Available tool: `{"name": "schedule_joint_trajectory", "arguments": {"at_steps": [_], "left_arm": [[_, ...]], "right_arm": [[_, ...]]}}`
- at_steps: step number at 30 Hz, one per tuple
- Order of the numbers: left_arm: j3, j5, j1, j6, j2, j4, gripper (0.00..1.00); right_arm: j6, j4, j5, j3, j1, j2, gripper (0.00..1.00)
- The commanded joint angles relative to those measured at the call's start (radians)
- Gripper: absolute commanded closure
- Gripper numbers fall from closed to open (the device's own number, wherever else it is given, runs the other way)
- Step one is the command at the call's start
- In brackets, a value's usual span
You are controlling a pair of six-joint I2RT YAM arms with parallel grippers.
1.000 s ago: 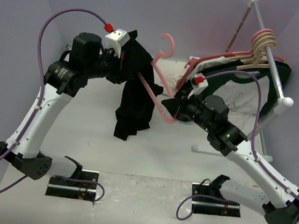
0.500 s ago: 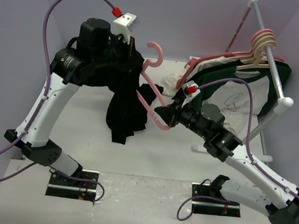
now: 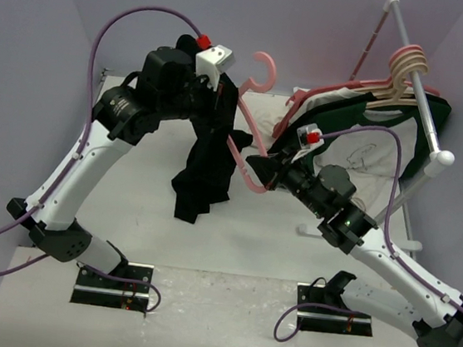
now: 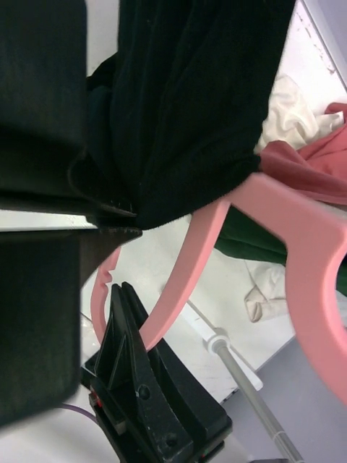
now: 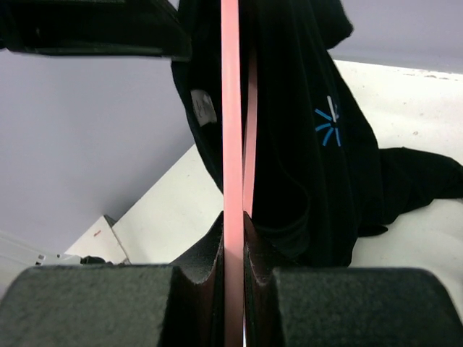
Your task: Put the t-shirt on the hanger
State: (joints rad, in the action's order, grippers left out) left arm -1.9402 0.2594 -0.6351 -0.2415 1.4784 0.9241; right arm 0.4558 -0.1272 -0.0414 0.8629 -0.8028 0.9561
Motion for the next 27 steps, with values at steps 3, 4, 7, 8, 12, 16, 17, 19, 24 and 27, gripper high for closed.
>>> {"name": "schedule_joint_trajectory", "arguments": {"at_steps": [3, 4, 7, 8, 12, 16, 17, 19, 24, 27], "left_arm": [[-0.129, -0.172, -0.014, -0.012, -0.041, 0.007, 0.34], [-0.162, -0.198, -0.015, -0.012, -0.040, 0.007, 0.28], [-0.208, -0.262, -0.014, 0.004, -0.047, -0.015, 0.00], [-0.210, -0.278, -0.014, 0.021, -0.057, -0.039, 0.00], [-0.204, -0.456, -0.010, 0.063, -0.068, -0.094, 0.00], [-0.319, -0.503, 0.067, 0.019, 0.028, 0.003, 0.00], [-0.374, -0.465, 0.108, -0.037, 0.077, 0.048, 0.00], [-0.375, -0.465, 0.141, -0.118, 0.102, 0.052, 0.00], [-0.145, -0.267, 0.149, -0.339, -0.001, -0.139, 0.00], [-0.073, -0.141, 0.147, -0.414, -0.019, -0.273, 0.00]], "right_arm": [[0.018, -0.268, 0.083, -0.122, 0.010, -0.125, 1.00], [0.018, -0.267, 0.088, -0.129, 0.010, -0.138, 1.00], [0.018, -0.251, 0.108, -0.148, 0.014, -0.158, 1.00], [0.021, -0.242, 0.108, -0.155, 0.020, -0.164, 1.00], [0.030, -0.216, 0.071, -0.183, 0.047, -0.204, 1.00], [-0.025, -0.154, 0.042, -0.195, 0.060, -0.258, 1.00], [-0.070, -0.107, 0.018, -0.193, 0.066, -0.271, 1.00], [-0.115, -0.059, 0.022, -0.185, 0.068, -0.283, 1.00], [-0.190, -0.009, 0.028, -0.180, 0.070, -0.294, 1.00], [-0.229, 0.026, 0.001, -0.140, 0.070, -0.257, 1.00]]}}
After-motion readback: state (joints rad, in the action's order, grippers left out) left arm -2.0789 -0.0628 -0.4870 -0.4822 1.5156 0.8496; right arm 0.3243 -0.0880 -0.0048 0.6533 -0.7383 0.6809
